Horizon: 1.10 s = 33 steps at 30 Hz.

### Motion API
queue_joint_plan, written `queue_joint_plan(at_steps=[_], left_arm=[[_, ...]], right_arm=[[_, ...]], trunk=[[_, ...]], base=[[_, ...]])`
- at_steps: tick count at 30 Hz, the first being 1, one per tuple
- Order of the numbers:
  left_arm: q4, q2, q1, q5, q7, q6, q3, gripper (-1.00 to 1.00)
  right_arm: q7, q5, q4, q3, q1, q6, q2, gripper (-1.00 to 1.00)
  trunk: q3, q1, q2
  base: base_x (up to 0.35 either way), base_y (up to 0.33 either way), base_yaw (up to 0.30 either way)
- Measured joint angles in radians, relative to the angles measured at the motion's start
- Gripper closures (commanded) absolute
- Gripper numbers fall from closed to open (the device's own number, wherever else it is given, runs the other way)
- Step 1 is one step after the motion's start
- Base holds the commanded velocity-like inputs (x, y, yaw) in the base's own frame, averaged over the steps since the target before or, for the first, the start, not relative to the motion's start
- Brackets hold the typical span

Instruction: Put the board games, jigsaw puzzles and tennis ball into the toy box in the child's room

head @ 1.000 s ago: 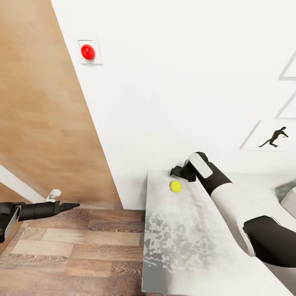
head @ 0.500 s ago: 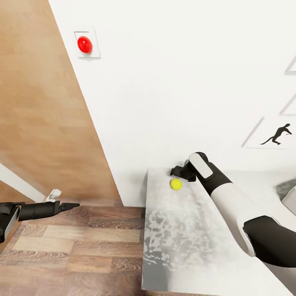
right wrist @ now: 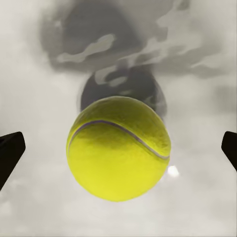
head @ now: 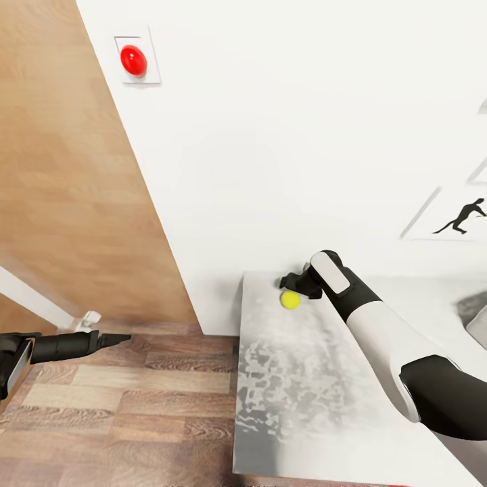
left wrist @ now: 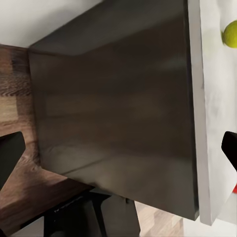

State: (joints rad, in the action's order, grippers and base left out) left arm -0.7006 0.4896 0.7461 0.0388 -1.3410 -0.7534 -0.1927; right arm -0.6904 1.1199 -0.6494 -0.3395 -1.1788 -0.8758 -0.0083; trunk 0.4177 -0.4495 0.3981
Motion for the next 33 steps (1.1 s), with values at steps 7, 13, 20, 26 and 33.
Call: queue_joint_plan(at_steps=[7,13,20,26,33], left_arm=[[0.0,0.0,0.0,0.0,0.0,0.0,0.0,-1.0],[0.0,0.0,0.0,0.0,0.0,0.0,0.0,-1.0],[0.0,0.0,0.0,0.0,0.0,0.0,0.0,-1.0],[0.0,0.0,0.0,0.0,0.0,0.0,0.0,-1.0],[0.0,0.0,0.0,0.0,0.0,0.0,0.0,-1.0]], right_arm=[[0.074,-0.001,0.001,-0.001,0.0,0.001,0.0,-1.0],[0.095,-0.002,0.0,-0.002,0.0,0.016,-0.001,-1.0],[0.098,-0.003,-0.001,-0.001,0.0,0.027,-0.002,-1.0],[0.099,-0.027,0.0,-0.002,0.0,0.028,-0.002,-1.0],[0.103,-0.084,0.002,0.0,0.0,0.028,-0.002,-1.0]], trunk=[[0.011,0.0,0.0],[0.019,0.0,0.0],[0.021,0.0,0.0],[0.021,0.0,0.0],[0.021,0.0,0.0]], base=[[0.0,0.0,0.0],[0.0,0.0,0.0],[0.0,0.0,0.0],[0.0,0.0,0.0],[0.0,0.0,0.0]])
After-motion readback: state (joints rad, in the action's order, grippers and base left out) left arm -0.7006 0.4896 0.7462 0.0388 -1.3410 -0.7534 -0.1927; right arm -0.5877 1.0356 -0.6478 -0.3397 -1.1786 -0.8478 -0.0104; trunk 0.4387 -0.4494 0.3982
